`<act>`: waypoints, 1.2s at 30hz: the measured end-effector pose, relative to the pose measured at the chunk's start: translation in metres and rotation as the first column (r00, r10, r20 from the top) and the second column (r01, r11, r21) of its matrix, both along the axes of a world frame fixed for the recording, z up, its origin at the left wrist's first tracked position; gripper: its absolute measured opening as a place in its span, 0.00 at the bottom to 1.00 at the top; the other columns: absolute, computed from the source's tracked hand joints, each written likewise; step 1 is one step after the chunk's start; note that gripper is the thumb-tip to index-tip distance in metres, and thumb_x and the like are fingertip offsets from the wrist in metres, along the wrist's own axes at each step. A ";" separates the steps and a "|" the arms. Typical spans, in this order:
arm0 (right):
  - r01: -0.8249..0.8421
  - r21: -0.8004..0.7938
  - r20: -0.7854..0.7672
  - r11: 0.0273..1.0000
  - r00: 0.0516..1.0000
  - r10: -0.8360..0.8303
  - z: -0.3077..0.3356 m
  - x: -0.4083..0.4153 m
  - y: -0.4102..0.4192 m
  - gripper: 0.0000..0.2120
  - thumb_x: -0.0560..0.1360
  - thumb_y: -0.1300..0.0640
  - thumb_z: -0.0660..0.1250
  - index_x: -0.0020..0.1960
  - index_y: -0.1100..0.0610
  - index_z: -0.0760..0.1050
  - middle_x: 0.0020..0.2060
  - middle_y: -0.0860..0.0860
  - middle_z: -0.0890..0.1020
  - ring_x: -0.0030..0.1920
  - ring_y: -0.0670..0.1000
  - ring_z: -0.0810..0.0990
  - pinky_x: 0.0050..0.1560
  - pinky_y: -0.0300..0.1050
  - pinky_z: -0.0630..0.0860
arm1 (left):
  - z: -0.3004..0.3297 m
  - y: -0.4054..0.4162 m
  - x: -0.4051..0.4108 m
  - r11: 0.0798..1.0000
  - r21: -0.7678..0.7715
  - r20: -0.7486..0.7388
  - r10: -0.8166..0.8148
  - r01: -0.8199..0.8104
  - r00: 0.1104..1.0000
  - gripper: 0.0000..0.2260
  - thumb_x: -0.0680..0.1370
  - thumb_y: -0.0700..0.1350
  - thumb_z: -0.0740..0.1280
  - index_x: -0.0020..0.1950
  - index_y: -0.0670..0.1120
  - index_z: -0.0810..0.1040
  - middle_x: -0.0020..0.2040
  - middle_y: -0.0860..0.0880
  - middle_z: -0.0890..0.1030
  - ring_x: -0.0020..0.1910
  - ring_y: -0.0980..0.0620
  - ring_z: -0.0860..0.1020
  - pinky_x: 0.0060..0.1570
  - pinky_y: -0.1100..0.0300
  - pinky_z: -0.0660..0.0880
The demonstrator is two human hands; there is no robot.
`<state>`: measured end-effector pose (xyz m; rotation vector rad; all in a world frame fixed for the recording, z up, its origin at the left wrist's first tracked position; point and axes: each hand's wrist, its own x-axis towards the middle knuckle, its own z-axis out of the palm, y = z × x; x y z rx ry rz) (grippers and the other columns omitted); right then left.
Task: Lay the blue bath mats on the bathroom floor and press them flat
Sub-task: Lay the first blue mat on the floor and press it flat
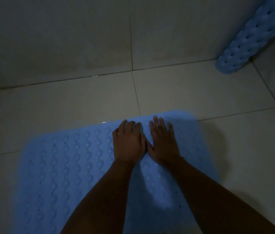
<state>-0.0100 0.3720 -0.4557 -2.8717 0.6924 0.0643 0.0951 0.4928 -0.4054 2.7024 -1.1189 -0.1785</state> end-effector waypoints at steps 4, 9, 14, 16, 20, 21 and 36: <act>0.007 -0.018 0.011 1.000 1.000 -0.007 -0.003 -0.001 0.004 0.36 0.81 0.39 0.50 0.82 0.58 0.52 0.83 0.56 0.48 0.82 0.57 0.43 0.79 0.65 0.48 | -0.013 0.007 -0.002 1.000 -0.019 0.049 0.003 -0.002 0.999 0.23 0.83 0.54 0.54 0.74 0.48 0.74 0.76 0.44 0.73 0.79 0.41 0.64 0.73 0.39 0.63; 0.007 -0.031 0.014 0.999 1.000 -0.007 -0.001 -0.002 0.003 0.36 0.81 0.41 0.52 0.82 0.59 0.52 0.82 0.57 0.48 0.82 0.57 0.44 0.79 0.66 0.49 | -0.022 -0.002 -0.005 0.997 -0.075 0.015 0.021 -0.019 1.000 0.22 0.83 0.54 0.56 0.75 0.48 0.73 0.78 0.43 0.69 0.81 0.40 0.60 0.75 0.37 0.62; -0.010 -0.038 -0.016 0.999 1.000 0.009 0.000 -0.003 0.004 0.39 0.79 0.40 0.53 0.82 0.60 0.50 0.82 0.59 0.49 0.82 0.58 0.45 0.78 0.67 0.49 | -0.023 -0.004 -0.003 0.994 -0.108 0.013 0.025 -0.023 1.000 0.22 0.83 0.53 0.56 0.74 0.48 0.74 0.78 0.44 0.70 0.81 0.40 0.61 0.74 0.37 0.64; -0.006 -0.041 -0.003 0.999 1.000 0.006 0.000 -0.002 0.003 0.38 0.81 0.38 0.49 0.82 0.61 0.51 0.82 0.59 0.49 0.82 0.58 0.46 0.79 0.66 0.49 | -0.023 -0.003 0.002 0.993 -0.117 0.021 0.031 -0.028 0.999 0.21 0.83 0.52 0.57 0.73 0.48 0.75 0.78 0.44 0.70 0.81 0.40 0.61 0.74 0.37 0.63; 0.006 -0.036 0.013 0.999 1.000 -0.006 0.001 -0.001 0.004 0.39 0.81 0.35 0.49 0.82 0.60 0.51 0.82 0.58 0.49 0.82 0.57 0.45 0.79 0.65 0.47 | -0.022 0.004 0.011 0.994 -0.102 0.018 0.051 -0.049 0.999 0.21 0.83 0.53 0.56 0.74 0.48 0.75 0.78 0.44 0.70 0.81 0.41 0.61 0.75 0.37 0.63; 0.009 -0.033 0.008 0.999 1.000 -0.009 0.001 -0.001 0.003 0.40 0.81 0.34 0.50 0.82 0.60 0.50 0.82 0.58 0.48 0.83 0.56 0.45 0.79 0.65 0.47 | -0.022 0.005 0.012 0.993 -0.104 0.016 0.053 -0.051 0.998 0.22 0.83 0.53 0.55 0.73 0.48 0.75 0.78 0.44 0.70 0.81 0.41 0.61 0.74 0.37 0.63; 0.083 0.432 0.059 0.898 0.991 -0.120 0.068 0.024 -0.064 0.19 0.81 0.47 0.64 0.67 0.54 0.79 0.66 0.54 0.81 0.67 0.56 0.79 0.69 0.50 0.73 | 0.004 -0.013 -0.006 0.997 -0.070 0.029 -0.029 0.031 0.999 0.23 0.83 0.54 0.53 0.74 0.48 0.74 0.77 0.44 0.71 0.79 0.38 0.63 0.71 0.39 0.66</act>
